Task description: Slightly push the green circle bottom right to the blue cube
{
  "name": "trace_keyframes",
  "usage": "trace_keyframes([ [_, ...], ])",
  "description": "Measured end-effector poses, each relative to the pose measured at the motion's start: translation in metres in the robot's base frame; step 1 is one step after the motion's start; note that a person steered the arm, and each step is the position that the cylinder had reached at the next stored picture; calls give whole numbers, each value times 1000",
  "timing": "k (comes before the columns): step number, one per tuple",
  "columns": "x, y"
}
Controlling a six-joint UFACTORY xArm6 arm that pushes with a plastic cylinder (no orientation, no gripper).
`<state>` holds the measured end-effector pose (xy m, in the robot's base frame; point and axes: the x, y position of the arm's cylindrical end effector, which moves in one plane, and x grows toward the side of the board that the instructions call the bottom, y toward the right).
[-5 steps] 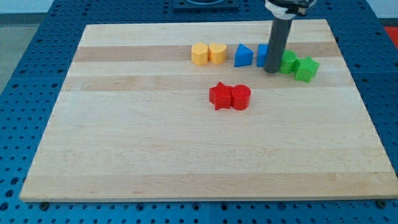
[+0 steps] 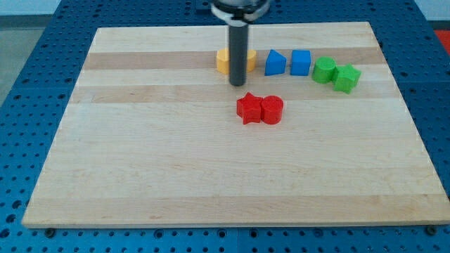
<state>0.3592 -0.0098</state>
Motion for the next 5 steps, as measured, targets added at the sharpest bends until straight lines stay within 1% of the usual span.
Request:
trace_keyframes([
  [1,-3,-37],
  [2,-26,-65],
  [3,-56,-79],
  [4,-91,-77],
  [5,-113,-58],
])
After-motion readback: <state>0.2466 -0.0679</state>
